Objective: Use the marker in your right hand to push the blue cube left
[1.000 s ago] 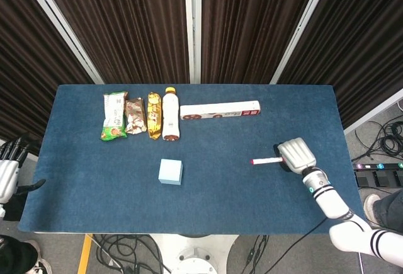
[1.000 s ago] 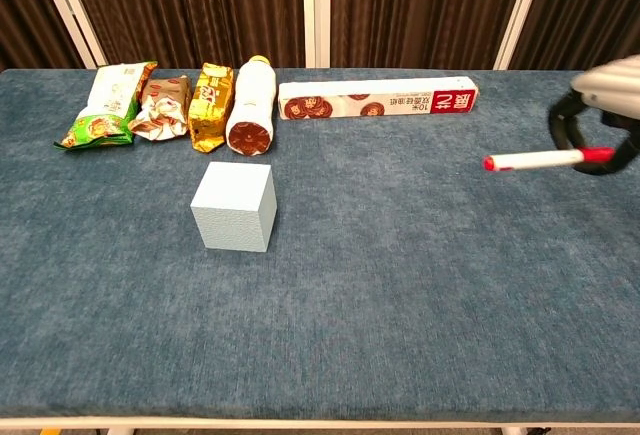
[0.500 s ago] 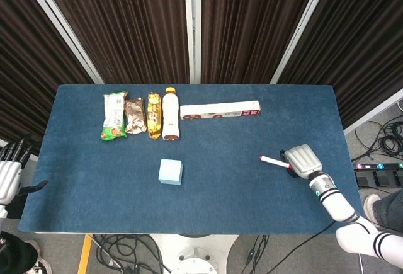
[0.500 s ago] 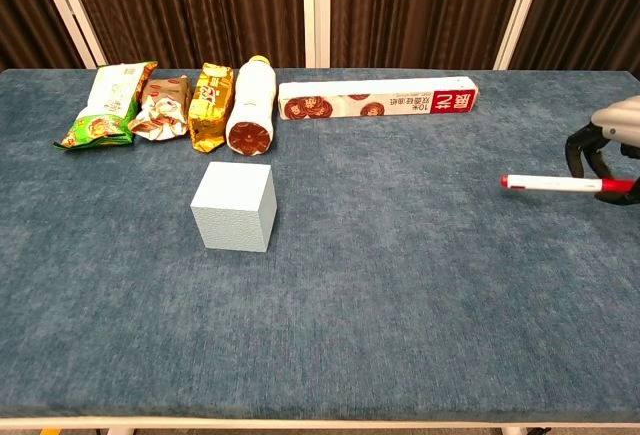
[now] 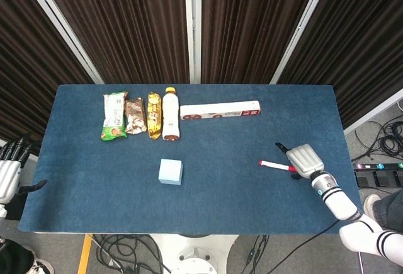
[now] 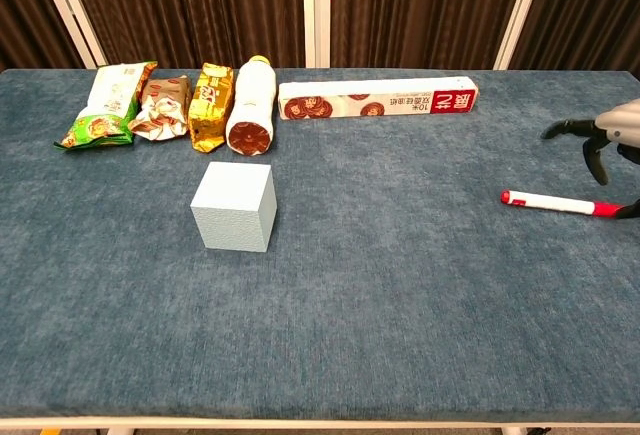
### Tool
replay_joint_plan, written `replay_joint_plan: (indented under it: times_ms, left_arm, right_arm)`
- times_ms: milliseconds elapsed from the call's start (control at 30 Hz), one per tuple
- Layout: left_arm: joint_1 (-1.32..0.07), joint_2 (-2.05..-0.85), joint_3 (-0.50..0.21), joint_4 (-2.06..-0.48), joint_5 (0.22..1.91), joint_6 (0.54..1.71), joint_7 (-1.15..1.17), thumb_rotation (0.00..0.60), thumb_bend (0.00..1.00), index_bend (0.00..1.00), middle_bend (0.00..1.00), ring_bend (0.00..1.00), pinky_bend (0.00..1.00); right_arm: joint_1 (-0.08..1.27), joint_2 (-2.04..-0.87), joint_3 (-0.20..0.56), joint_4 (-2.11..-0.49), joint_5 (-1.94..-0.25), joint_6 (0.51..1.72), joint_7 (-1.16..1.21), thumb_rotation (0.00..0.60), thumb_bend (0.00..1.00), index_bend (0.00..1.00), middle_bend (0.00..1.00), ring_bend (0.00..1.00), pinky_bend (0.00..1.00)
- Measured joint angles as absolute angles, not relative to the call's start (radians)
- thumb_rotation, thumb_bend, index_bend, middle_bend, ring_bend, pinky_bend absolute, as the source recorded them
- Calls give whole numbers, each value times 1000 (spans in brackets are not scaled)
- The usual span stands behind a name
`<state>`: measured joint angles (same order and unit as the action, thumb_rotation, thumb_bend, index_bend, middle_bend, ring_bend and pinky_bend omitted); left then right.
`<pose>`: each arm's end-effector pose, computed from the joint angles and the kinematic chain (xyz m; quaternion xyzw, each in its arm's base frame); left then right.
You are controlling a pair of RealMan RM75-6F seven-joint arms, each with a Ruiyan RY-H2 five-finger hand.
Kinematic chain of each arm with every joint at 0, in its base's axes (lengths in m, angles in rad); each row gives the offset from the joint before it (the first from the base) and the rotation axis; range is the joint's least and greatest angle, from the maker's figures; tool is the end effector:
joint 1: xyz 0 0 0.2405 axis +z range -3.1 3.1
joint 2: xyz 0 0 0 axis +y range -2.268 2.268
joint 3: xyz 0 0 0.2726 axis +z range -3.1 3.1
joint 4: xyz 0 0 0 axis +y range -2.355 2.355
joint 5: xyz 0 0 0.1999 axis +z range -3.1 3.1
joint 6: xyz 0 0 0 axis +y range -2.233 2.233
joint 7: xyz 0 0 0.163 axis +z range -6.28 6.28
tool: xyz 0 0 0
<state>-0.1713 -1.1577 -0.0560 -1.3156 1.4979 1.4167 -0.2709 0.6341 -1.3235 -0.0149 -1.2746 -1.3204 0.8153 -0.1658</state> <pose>-0.3593 0.2371 0.1892 -0.6030 -0.3860 -0.4005 0.5718 -0.2978 -0.3563 0.0540 0.8018 -0.3300 0.1898 0.4606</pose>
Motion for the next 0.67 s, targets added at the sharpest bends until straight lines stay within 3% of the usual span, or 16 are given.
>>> replay_joint_plan:
  times_ms: [133,233,300,367,400,467,567,667]
  left_arm:
    - [-172,-1154,-57,-1324,1500,1420,-268,600,40,185,107,14,101]
    - [-172,-1148,-58,-1333,1500,1423,-265,600,40,185,107,14,101]
    - [-172,-1142,-59,-1339,1501,1425,-265,600,40,185,107,14,102]
    - [-172,-1136,-58,-1346,1503,1424,-266,600,41,184,107,14,102]
    - [-173,-1132,-56,-1349,1506,1423,-267,600,40,185,107,14,101]
    - [-176,-1126,-54,-1353,1513,1421,-270,600,40,185,107,14,102]
    - [-182,-1123,-50,-1359,1523,1415,-273,600,41,185,107,14,101]
    - [-189,-1126,-47,-1364,1532,1410,-265,600,41,185,107,14,102]
  right_arm:
    - [639,-1281,-14,-1317,-1294,780,-195,497,0,176,303,538,948]
    - [631,-1237,0,-1370,-1273,800,-202,398,0,175,302,509,871]
    - [617,-1209,11,-1402,-1266,837,-195,364,0,174,301,424,676]
    - [589,-1180,20,-1428,-1264,903,-190,337,0,172,260,241,369]
    - [574,-1169,23,-1436,-1263,938,-192,336,0,155,206,138,224]
    - [530,-1148,28,-1448,-1260,1034,-201,363,0,68,93,22,58]
    - [440,-1120,31,-1465,-1243,1178,-211,383,0,0,7,0,0]
    - [337,-1089,27,-1477,-1223,1271,-204,378,0,0,0,0,0]
